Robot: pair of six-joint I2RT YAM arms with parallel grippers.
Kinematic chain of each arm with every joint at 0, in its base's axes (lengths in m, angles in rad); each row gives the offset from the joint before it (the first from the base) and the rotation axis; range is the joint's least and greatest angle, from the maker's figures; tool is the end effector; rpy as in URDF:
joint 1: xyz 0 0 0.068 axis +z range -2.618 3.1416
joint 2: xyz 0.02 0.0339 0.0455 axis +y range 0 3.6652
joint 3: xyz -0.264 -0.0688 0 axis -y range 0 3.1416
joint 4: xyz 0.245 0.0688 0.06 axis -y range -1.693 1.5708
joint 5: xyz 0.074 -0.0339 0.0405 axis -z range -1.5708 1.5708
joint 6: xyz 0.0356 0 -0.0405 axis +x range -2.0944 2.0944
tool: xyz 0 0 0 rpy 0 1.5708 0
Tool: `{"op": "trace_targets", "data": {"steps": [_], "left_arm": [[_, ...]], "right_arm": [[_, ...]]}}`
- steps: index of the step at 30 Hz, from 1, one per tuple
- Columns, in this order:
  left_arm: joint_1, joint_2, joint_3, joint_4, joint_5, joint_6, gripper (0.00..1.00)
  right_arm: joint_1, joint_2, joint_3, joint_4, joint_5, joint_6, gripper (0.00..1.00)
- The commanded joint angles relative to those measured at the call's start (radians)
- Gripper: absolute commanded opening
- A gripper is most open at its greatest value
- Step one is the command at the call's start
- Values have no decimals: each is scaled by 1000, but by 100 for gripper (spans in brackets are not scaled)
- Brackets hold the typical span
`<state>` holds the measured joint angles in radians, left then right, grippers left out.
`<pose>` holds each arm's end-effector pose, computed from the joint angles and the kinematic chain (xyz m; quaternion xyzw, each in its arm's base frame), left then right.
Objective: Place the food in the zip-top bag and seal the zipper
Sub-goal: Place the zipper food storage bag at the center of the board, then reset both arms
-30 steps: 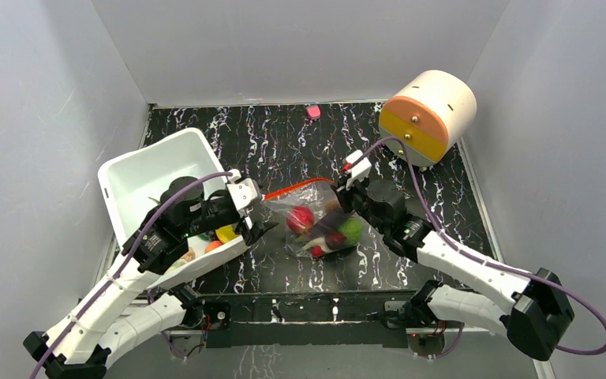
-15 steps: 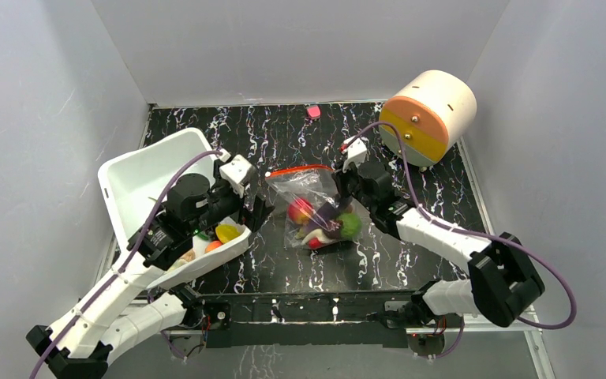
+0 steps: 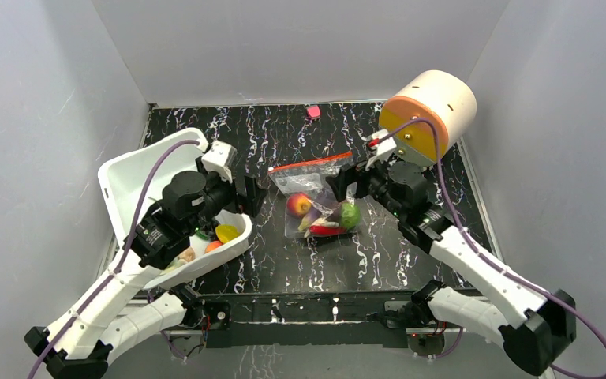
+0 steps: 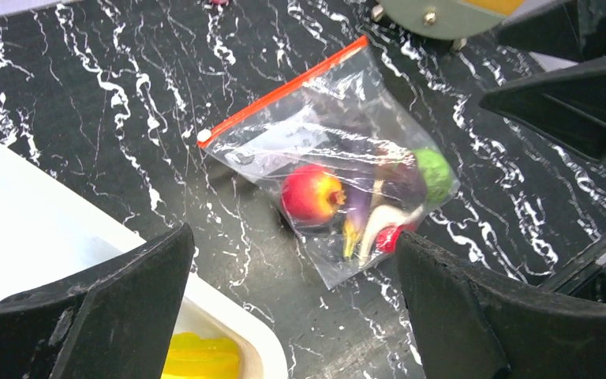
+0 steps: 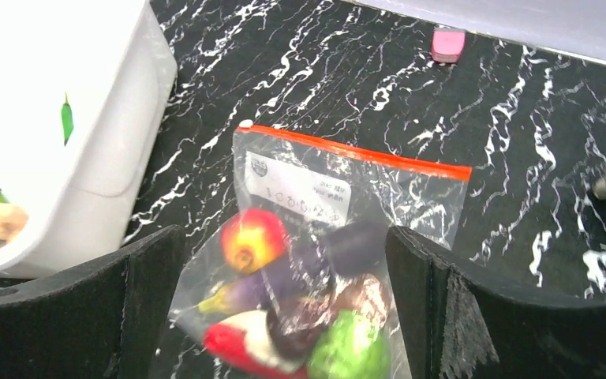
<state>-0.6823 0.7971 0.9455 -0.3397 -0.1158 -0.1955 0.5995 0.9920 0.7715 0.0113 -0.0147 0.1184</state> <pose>0.1394 -0.1080 0.3771 0.1499 0.7563 -0.2295 0.5940 0.1937 0.1330 0.3167 -0.1896 0.7536 0.2264 0.5873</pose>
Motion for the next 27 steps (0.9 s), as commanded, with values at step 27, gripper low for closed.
{"op": "trace_targets", "data": {"steps": [27], "left_arm": [[4, -97, 77, 27, -96, -107, 98]], "right_arm": [[-4, -277, 145, -382, 115, 385, 98]]}}
